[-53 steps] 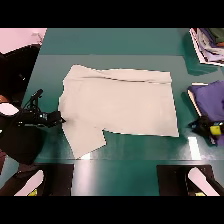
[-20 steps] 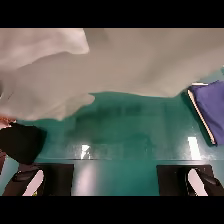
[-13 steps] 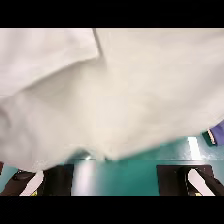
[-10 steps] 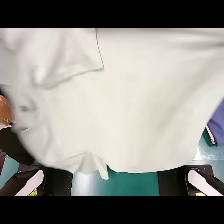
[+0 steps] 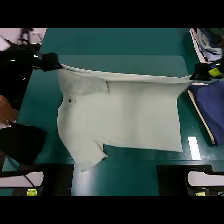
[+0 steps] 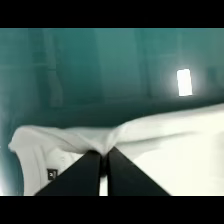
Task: Fold the shirts.
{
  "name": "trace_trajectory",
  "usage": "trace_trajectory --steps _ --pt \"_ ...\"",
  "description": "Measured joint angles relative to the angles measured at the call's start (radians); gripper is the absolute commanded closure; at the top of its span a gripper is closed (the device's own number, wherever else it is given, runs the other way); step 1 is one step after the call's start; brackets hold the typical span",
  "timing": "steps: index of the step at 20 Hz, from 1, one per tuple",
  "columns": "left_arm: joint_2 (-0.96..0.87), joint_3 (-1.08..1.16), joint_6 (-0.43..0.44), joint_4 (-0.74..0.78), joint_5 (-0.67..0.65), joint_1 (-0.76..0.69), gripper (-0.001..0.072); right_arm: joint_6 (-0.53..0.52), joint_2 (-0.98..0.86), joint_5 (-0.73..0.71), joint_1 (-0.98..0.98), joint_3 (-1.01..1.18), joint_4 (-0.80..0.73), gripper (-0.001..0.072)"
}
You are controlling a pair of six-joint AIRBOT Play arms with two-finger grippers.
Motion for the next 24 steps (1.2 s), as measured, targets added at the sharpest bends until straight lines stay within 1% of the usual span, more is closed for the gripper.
trace_trajectory --steps 3,5,7,9,10,14,18,19,20,21,22,24 --pt "-0.123 0.087 0.008 0.008 0.099 -0.011 0.0677 0.000 -0.116 -0.073 0.008 0.097 0.006 0.0698" --pt "-0.162 0.129 0.018 0.012 0.149 -0.013 0.0677 0.000 -0.167 -0.099 0.010 0.164 0.010 0.0698" --pt "-0.184 0.155 0.025 0.018 0.156 -0.015 0.0677 0.000 -0.194 -0.106 0.010 0.204 0.009 0.0699" --pt "-0.194 0.173 0.029 0.028 0.107 -0.015 0.0678 0.000 -0.192 -0.101 0.011 0.201 0.008 0.0699" --pt "-0.198 0.175 0.029 0.040 0.063 -0.015 0.0678 0.001 -0.180 -0.094 0.011 0.174 0.004 0.0699" --pt "-0.204 0.114 0.027 0.069 -0.080 -0.016 0.0678 0.001 -0.101 -0.114 0.011 -0.018 0.003 0.0697" --pt "-0.206 -0.015 0.025 0.075 -0.122 -0.016 0.0675 0.001 -0.024 -0.166 0.012 -0.231 0.005 0.0697" --pt "-0.206 -0.045 0.024 0.075 -0.123 -0.016 0.0632 0.001 -0.008 -0.179 0.013 -0.274 0.011 0.0692" --pt "-0.206 -0.070 0.019 0.075 -0.126 -0.016 0.0351 0.001 0.006 -0.191 0.014 -0.312 0.023 0.0600" --pt "-0.206 -0.090 0.014 0.077 -0.132 -0.016 0.0211 0.002 0.018 -0.201 0.014 -0.339 0.042 0.0393" --pt "-0.205 -0.103 0.008 0.077 -0.132 -0.015 0.0210 0.002 0.026 -0.209 0.014 -0.360 0.062 0.0346" --pt "-0.192 -0.121 0.004 0.078 -0.148 -0.015 0.0210 0.002 0.043 -0.212 0.014 -0.386 0.104 0.0346"
